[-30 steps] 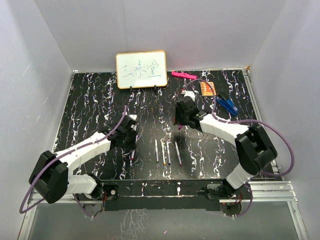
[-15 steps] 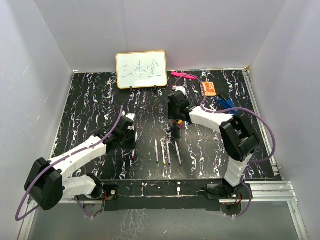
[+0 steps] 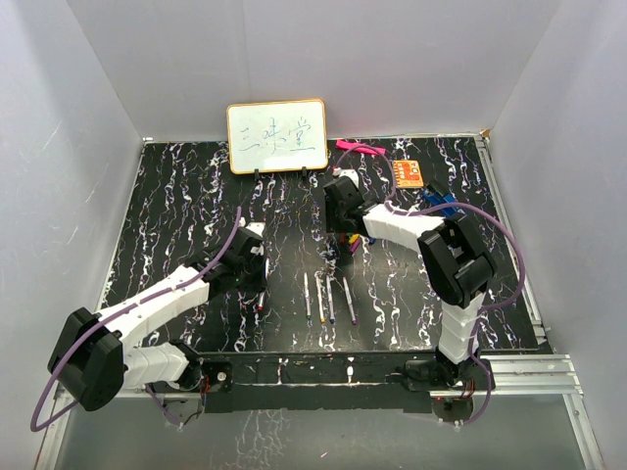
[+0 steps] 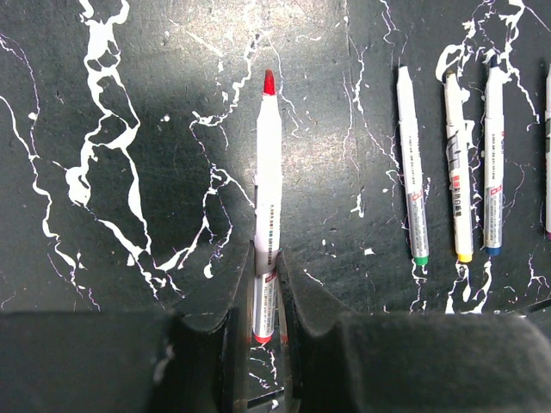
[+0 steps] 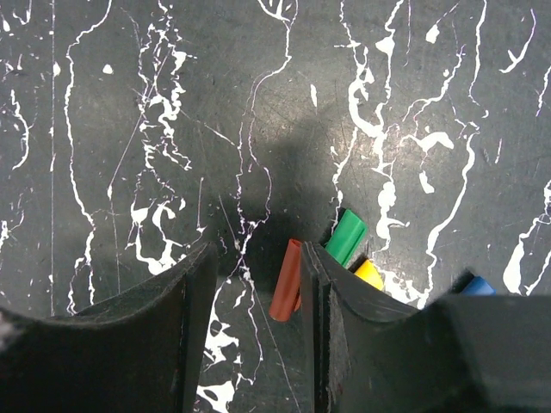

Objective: Insert the pens into the pen caps

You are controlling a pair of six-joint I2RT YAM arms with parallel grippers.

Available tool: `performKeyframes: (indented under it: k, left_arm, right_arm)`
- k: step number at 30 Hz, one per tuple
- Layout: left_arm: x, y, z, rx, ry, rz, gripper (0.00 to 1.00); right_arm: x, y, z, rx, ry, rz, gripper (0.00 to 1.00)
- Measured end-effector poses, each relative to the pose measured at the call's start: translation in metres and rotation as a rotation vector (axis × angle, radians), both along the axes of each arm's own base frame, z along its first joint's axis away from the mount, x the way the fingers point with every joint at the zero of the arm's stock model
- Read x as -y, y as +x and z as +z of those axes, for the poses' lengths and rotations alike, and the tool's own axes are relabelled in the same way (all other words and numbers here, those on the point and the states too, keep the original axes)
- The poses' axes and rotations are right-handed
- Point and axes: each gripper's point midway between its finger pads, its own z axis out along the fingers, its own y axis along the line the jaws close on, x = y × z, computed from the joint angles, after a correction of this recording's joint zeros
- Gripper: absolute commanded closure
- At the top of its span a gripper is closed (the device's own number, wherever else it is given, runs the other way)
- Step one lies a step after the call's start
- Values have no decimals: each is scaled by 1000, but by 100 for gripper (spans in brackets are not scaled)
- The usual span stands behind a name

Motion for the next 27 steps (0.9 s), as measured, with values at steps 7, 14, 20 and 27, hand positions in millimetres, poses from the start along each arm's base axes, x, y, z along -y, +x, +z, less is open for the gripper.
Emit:
performKeyframes:
  k: [7, 14, 20, 27]
  left_arm:
    - [-1, -2, -5, -9, 2, -2, 100]
    - [-1, -4, -7, -15, 4, -2, 100]
    - [-1, -4, -8, -22, 2, 7, 100]
    - [-2, -6, -14, -44, 15, 13, 100]
  right_arm:
    - [5, 5, -8, 3, -39, -19, 59]
    - [8, 12, -11, 15, -72, -31, 59]
    - [9, 11, -18, 2, -84, -31, 59]
    - [9, 10, -19, -1, -84, -31, 59]
